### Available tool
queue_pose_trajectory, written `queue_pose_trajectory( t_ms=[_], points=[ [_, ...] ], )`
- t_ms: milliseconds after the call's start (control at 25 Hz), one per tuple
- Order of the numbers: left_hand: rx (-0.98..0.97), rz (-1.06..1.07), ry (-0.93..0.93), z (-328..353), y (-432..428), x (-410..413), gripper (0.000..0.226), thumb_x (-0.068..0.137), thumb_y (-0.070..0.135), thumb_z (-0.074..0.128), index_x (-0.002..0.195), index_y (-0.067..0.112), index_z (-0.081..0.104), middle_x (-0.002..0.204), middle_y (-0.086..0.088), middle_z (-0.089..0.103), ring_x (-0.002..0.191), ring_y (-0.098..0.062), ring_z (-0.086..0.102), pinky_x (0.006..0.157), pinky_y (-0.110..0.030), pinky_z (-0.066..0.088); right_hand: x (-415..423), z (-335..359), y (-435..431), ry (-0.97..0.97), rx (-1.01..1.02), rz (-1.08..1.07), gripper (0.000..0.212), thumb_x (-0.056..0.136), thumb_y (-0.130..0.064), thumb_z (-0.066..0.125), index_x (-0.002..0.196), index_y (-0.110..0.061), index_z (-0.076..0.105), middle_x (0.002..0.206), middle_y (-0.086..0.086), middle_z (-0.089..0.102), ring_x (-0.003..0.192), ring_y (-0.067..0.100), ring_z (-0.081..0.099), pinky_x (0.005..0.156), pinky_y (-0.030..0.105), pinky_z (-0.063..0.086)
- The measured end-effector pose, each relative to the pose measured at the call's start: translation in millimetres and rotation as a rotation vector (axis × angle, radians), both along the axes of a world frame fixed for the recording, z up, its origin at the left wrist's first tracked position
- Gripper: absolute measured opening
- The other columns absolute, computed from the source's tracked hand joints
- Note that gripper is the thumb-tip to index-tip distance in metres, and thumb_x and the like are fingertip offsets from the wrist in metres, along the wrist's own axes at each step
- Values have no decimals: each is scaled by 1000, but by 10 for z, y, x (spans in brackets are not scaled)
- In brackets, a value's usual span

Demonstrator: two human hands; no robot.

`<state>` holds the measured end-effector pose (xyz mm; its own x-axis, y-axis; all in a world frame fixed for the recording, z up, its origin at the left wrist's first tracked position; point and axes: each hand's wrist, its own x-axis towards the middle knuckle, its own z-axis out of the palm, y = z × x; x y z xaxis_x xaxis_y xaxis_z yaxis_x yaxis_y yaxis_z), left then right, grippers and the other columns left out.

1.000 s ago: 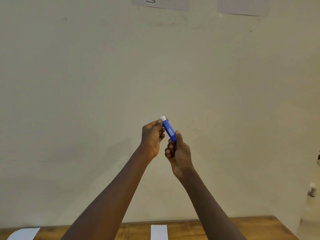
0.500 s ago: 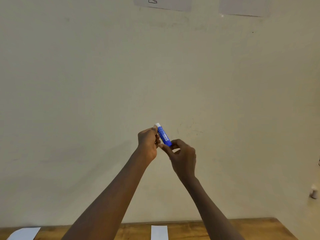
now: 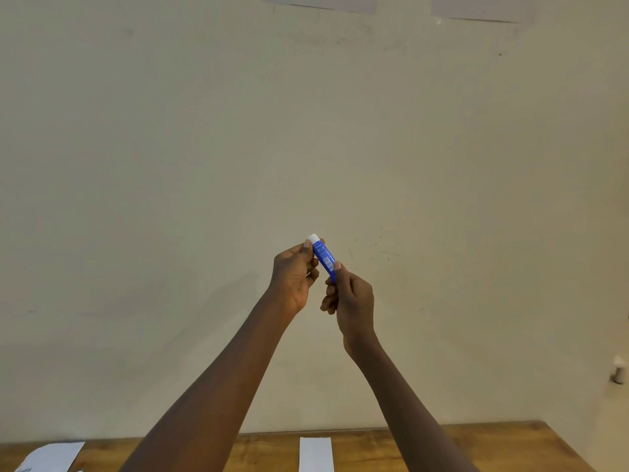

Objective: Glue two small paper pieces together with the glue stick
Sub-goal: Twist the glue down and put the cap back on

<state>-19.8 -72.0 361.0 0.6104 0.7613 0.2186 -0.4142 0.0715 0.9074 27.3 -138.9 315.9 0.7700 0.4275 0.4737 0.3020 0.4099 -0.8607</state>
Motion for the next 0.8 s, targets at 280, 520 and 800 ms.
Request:
queue_pose_trajectory(
  t_ms=[280,520,800],
  points=[
    [-94,-15,-5,-3,-36,31,31,91,22,49,113,2,57,82,-7,52,77,-16,48,77,-27,46,31,-37,-27,-145,-51,-140,30,93,-22,42,71,-8,57,54,3,53,38,4,53,41,11,41],
    [-367,-211,-297,60,32,-60,35,95,8,37,129,0,40,120,-19,53,97,-25,58,88,-36,47,86,-47,-154,166,68,242,26,92,-26,42,82,-13,62,66,4,57,48,8,58,52,16,49],
    [-41,-203,-305,95,80,-44,37,96,11,30,132,10,39,139,-11,45,128,-27,41,101,-36,36,39,-81,-129,82,-38,219,20,92,-15,45,83,-19,62,70,6,61,48,8,57,51,15,49]
  ],
)
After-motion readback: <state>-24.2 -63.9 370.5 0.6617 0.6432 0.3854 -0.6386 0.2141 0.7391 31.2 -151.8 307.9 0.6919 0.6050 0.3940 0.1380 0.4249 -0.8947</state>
